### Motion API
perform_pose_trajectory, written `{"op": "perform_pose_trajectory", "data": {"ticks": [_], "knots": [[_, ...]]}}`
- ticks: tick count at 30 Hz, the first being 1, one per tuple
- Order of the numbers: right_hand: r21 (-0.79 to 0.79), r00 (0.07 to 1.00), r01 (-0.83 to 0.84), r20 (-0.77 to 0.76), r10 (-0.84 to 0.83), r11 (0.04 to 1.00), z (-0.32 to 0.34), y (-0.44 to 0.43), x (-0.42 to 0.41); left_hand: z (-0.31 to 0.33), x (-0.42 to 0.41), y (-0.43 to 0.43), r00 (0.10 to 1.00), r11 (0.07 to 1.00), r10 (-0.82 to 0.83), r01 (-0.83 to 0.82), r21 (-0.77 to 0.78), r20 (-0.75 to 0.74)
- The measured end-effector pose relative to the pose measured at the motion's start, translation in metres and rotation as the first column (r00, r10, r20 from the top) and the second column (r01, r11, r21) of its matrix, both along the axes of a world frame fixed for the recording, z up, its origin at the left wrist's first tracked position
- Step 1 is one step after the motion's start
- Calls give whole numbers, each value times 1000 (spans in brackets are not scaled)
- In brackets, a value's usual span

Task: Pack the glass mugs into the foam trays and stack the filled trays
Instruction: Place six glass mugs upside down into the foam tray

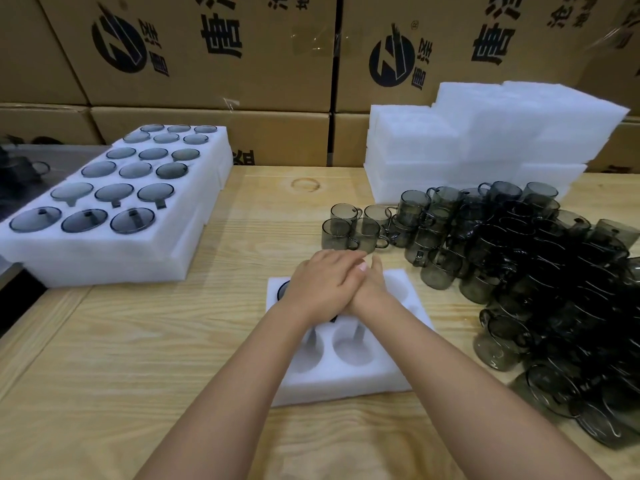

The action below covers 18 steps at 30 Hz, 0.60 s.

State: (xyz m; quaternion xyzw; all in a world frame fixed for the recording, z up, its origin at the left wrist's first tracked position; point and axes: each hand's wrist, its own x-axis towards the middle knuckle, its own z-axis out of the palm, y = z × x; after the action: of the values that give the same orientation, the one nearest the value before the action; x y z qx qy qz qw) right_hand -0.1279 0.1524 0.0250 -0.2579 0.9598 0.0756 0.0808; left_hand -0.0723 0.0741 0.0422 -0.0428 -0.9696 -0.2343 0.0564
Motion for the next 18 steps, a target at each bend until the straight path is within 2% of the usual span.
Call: {"op": "perform_pose_trajectory", "data": {"ticks": [2, 4, 6, 8, 9, 10, 11, 12, 13, 14, 15, 16, 17, 18], "knots": [[-58, 1000, 13, 0, -13, 998, -1, 0, 1, 2, 2, 1, 999, 997, 37, -36, -70, 14], [-149, 997, 10, -79, -22, 989, -2, 0, 3, 1, 7, 6, 990, 979, 141, -138, -148, 8], [-218, 987, 34, -145, -67, 975, -4, 0, 4, -4, 18, 15, 975, 962, 222, -221, -162, -9], [-293, 995, 38, -77, -63, 955, -3, 2, 2, -12, 31, 22, 973, 968, 230, -230, -102, -10], [-435, 997, 69, 16, -69, 898, 0, 3, 2, -15, 37, 22, 975, 972, 221, -221, -79, -9], [-634, 985, 158, 160, -72, 757, 6, 5, 4, -19, 42, 21, 976, 973, 215, -216, -79, -11], [-824, 948, 288, 318, -22, 489, 14, 9, 9, -22, 45, 19, 976, 971, 218, -218, -102, -15], [-906, 920, 372, 389, 51, 200, 23, 16, 14, -24, 46, 17, 974, 964, 224, -224, -144, -17], [-927, 925, 374, 374, 71, 8, 32, 25, 17, -26, 46, 15, 973, 955, 229, -229, -190, -20], [-946, 947, 321, 321, 29, -32, 41, 36, 19, -27, 46, 14, 972, 947, 233, -233, -222, -26], [-973, 972, 225, 221, -74, 49, 49, 48, 19, -28, 45, 14, 970, 944, 239, -241, -227, -37], [-973, 978, 115, 76, -196, 200, 54, 62, 13, -29, 44, 14, 968, 944, 245, -250, -217, -48], [-925, 944, 43, -86, -319, 377, 58, 77, 7, -30, 43, 14, 967, 945, 248, -255, -203, -59], [-846, 878, 44, -221, -425, 531, 63, 91, 0, -30, 43, 14, 966, 946, 250, -259, -195, -69]]}}
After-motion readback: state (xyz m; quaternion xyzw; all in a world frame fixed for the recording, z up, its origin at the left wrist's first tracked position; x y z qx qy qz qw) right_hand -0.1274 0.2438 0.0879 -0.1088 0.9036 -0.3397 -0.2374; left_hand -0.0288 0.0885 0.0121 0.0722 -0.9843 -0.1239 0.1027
